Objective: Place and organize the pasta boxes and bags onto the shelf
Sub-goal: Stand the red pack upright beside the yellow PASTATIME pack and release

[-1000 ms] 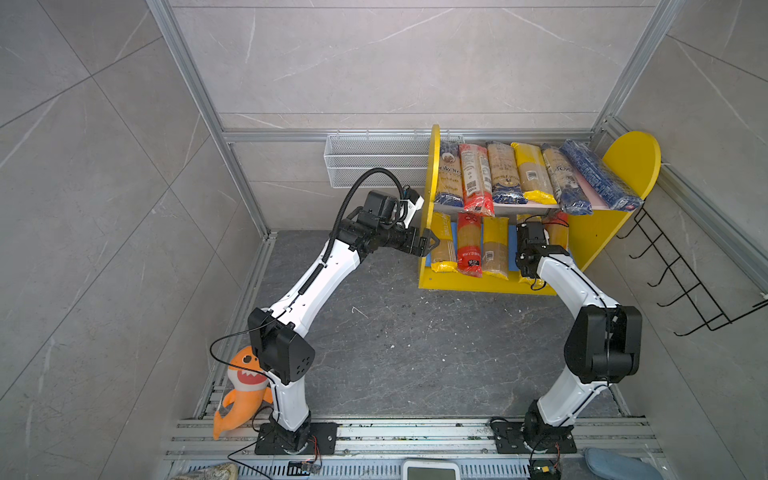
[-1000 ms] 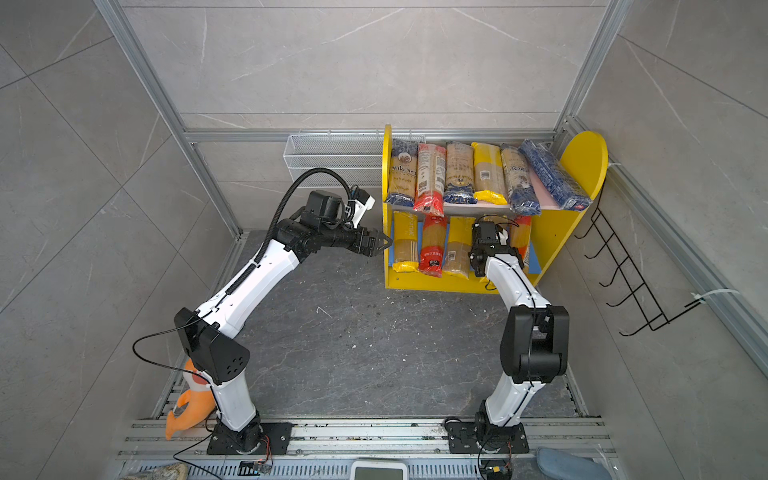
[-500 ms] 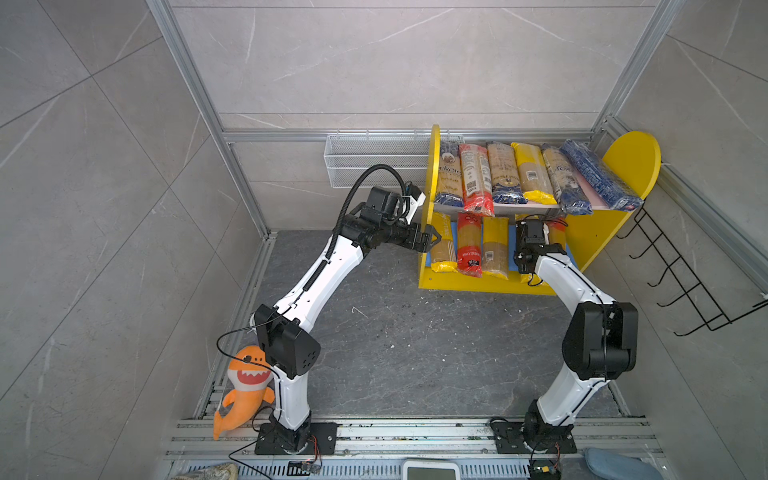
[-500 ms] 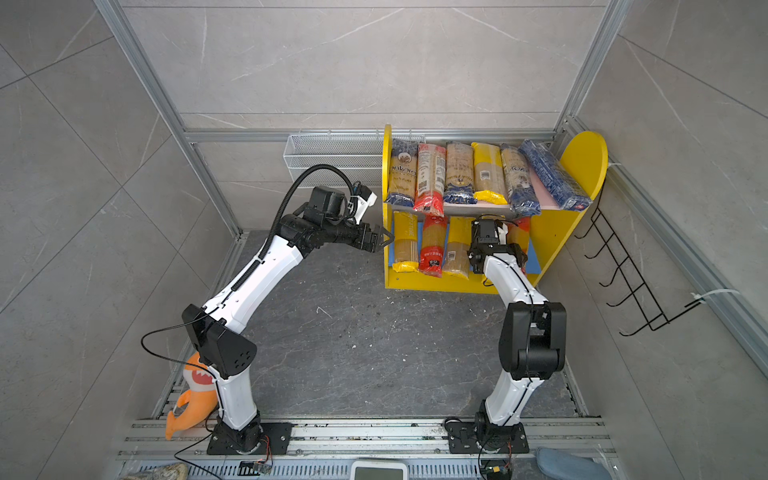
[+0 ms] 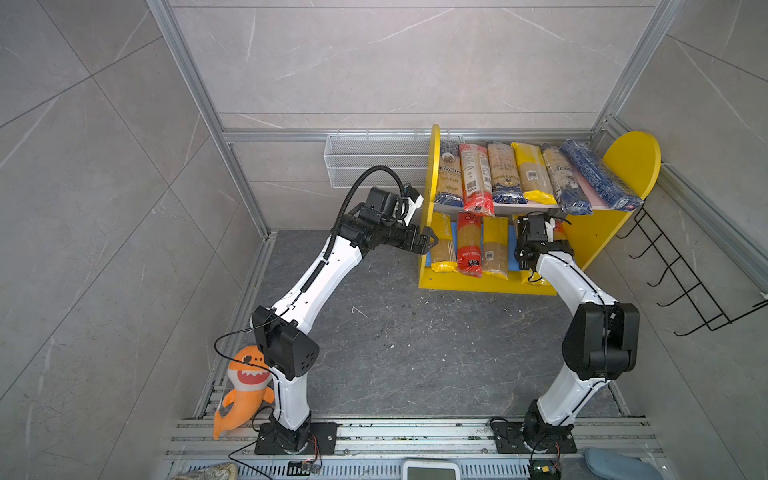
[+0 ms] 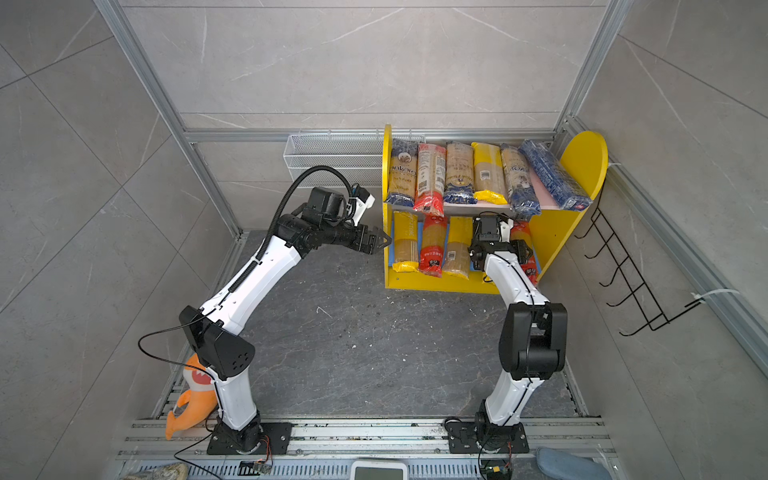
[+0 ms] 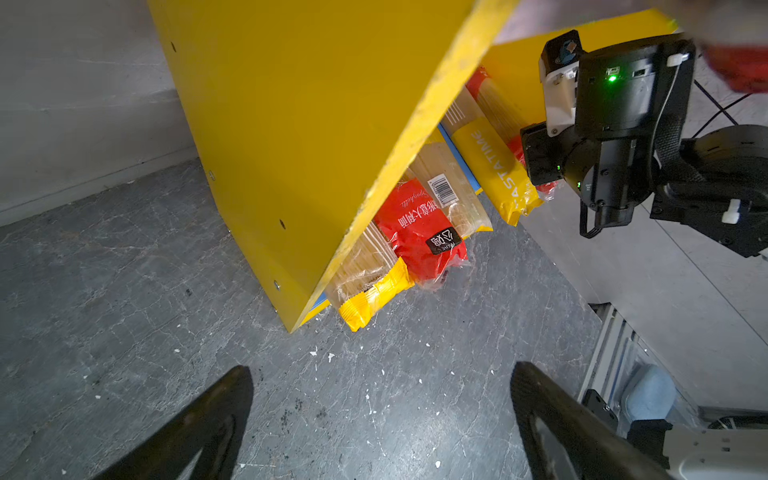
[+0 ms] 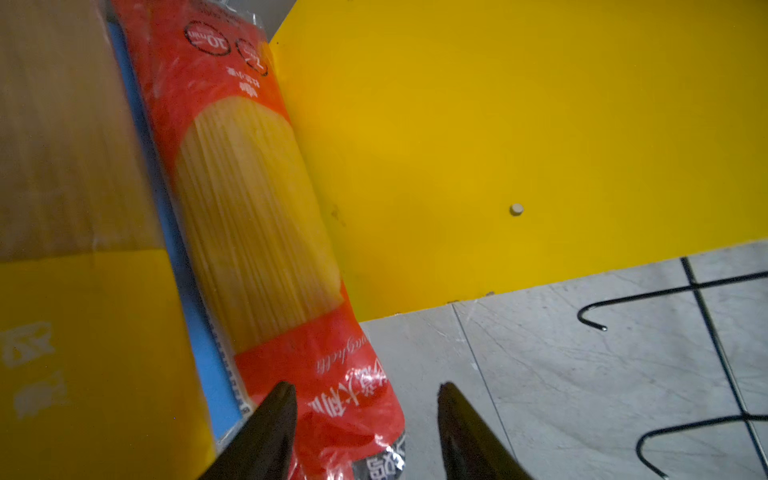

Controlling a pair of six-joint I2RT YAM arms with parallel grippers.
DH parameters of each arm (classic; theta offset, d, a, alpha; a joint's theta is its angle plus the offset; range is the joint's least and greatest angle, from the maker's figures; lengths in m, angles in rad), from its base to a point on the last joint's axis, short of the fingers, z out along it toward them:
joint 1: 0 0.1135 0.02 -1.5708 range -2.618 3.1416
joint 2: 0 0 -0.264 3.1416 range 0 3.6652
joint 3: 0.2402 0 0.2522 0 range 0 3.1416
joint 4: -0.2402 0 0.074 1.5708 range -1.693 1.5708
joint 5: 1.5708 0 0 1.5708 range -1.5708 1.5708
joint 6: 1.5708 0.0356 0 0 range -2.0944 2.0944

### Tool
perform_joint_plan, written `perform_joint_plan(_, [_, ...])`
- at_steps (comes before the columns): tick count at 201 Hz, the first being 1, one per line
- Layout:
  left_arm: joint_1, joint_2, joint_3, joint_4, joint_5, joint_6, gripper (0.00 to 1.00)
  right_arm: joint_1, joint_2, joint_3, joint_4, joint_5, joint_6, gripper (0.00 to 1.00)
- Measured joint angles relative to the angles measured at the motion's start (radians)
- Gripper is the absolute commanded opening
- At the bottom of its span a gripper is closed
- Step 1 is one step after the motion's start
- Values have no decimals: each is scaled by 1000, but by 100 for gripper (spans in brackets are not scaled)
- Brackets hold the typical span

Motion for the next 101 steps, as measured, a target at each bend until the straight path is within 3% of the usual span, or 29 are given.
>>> perform_joint_plan(26, [0,-33,-28,1,-8,3,99,0,-27,2,-43,-55,51,67])
perform_joint_plan(101, [0,-151,-189,27,-14,4,100,3,-243,-38,-143,-207,167,69])
